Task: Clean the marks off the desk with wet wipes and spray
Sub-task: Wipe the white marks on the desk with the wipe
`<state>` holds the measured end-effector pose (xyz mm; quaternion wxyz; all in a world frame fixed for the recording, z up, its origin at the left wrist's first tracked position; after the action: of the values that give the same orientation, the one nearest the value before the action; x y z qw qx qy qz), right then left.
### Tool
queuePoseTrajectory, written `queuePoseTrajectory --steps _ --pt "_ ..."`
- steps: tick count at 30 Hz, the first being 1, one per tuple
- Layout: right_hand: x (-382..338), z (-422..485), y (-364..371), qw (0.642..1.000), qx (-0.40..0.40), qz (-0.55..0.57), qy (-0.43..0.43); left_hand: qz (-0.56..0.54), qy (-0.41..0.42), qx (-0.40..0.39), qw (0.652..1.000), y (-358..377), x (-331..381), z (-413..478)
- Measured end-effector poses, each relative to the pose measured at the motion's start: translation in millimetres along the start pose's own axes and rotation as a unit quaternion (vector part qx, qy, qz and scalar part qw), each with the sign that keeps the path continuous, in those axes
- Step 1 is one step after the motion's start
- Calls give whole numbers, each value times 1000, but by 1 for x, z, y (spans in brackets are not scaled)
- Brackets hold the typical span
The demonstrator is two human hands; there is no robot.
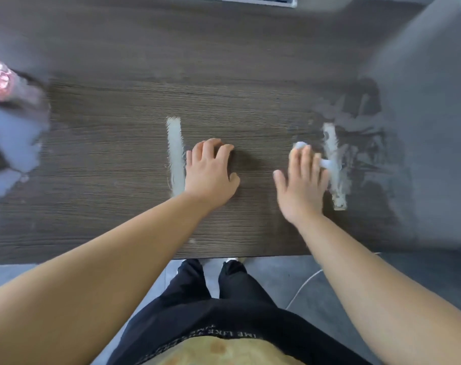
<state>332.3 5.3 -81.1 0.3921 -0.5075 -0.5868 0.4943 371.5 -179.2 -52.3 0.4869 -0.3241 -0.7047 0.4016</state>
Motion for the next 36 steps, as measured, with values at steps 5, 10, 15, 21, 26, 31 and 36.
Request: queuePoseTrajectory --steps 5,10,15,21,26,31,36 --pt "-41 -14 1 939 -59 -20 -338 62 -17 -41 997 11 3 4" --pt "51 93 -20 997 -26 19 -68 80 -33 -32 996 11 8 3" --pt "17 39 -9 998 -5 -4 -64 86 -86 -44 992 17 23 3" --pt "-6 63 -18 959 -43 -25 -279 78 -89 -31 993 20 36 9" --pt "87 120 -31 996 -57 -8 -66 70 -45 -42 996 26 61 8" --pt "57 32 -11 993 -45 -13 -109 68 -2 -54 996 37 91 13" --pt "66 86 -21 983 -43 -8 -176 60 -6 -71 996 46 101 19"
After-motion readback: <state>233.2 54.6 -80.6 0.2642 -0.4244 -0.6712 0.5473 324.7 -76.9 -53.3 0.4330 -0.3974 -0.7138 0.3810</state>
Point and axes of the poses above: each hand's wrist, its own z-axis towards the middle knuckle, its own y-axis out of the palm, x = y × z, the point moved 5 cm from there along z, towards the middle knuckle, and after that the axes turned 7 degrees about x, right-handed, at the moved point
